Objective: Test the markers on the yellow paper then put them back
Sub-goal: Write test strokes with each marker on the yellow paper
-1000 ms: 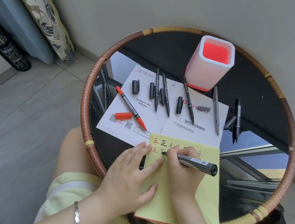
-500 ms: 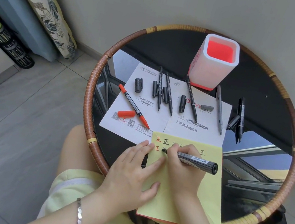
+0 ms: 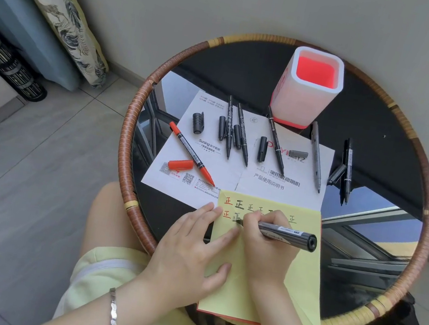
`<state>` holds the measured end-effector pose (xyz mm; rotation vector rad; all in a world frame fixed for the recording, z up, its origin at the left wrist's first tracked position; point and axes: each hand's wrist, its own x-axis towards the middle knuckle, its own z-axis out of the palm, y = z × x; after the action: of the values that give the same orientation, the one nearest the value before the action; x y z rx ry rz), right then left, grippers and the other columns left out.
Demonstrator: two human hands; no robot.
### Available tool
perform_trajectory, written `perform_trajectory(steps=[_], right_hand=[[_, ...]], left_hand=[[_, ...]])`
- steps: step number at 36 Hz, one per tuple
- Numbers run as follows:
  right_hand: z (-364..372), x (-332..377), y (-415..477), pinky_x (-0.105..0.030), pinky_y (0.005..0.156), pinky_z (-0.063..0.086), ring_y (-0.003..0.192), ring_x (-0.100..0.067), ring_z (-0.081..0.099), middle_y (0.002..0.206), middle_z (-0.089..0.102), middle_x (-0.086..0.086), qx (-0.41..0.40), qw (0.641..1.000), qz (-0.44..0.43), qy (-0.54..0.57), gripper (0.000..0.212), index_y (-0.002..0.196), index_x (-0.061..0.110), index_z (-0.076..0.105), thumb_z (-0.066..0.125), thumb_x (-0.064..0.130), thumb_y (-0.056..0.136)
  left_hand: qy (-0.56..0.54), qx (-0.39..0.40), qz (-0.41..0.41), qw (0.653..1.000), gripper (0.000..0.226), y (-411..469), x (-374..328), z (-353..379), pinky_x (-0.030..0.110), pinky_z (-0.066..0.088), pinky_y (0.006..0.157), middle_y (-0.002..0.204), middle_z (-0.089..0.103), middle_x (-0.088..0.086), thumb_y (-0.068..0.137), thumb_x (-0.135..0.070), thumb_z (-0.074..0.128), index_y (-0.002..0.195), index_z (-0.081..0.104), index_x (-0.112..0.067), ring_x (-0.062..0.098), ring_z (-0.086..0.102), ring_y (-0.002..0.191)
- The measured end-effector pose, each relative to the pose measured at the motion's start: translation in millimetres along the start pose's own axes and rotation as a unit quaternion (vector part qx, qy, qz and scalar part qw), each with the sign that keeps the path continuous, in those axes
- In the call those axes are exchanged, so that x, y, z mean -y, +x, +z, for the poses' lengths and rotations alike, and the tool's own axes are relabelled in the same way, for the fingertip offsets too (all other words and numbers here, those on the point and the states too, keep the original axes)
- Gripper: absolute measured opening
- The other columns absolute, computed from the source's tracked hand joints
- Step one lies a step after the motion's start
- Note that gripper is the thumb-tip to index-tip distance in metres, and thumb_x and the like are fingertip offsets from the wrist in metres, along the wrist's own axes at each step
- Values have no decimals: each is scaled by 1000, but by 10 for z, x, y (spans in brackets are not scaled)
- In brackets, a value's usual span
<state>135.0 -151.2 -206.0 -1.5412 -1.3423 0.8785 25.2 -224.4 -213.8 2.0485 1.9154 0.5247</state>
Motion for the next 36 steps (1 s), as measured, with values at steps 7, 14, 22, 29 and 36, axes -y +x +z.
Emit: perform_trajectory(steps=[7, 14, 22, 29, 36], right_hand=[[-9, -1, 14, -10, 49, 32, 45, -1, 44, 37, 38, 6, -29, 1000, -5, -7, 29, 46, 21, 32, 53, 17, 66], [-189, 142, 148, -13, 46, 38, 38, -2, 43, 47, 48, 1, -36, 982, 142, 119, 23, 65, 16, 49, 61, 16, 85], [-481, 389, 675, -11, 48, 36, 51, -4, 42, 57, 46, 5, 134, 969, 156, 135, 11, 82, 15, 59, 53, 18, 91], [-351, 887, 1032, -11, 52, 37, 58, -8, 43, 67, 52, 4, 307, 947, 61, -76, 27, 80, 12, 62, 50, 33, 92], [405, 1022, 1096, -22, 42, 33, 48, -14, 45, 64, 58, -6, 364, 890, -95, -257, 37, 85, 4, 65, 64, 41, 80]], left_hand=[[-4, -3, 4, 1000, 50, 2, 4, 2, 34, 30, 104, 125, 58, 14, 75, -45, 52, 120, 62, -26, 24, 41, 125], [6, -11, 9, 1000, 48, 13, -6, -2, 34, 30, 102, 122, 59, 14, 74, -45, 51, 115, 65, -25, 24, 41, 122], [-1, -15, 10, 1000, 47, 17, 6, 2, 36, 32, 99, 121, 58, 15, 73, -44, 52, 113, 64, -24, 26, 42, 120], [-1, -11, 9, 1000, 46, 11, 10, 10, 36, 29, 102, 126, 56, 14, 74, -45, 51, 115, 62, -25, 25, 40, 123], [-2, -3, 8, 1000, 47, 13, 14, 8, 35, 27, 104, 127, 57, 13, 74, -46, 52, 115, 63, -26, 24, 40, 124]])
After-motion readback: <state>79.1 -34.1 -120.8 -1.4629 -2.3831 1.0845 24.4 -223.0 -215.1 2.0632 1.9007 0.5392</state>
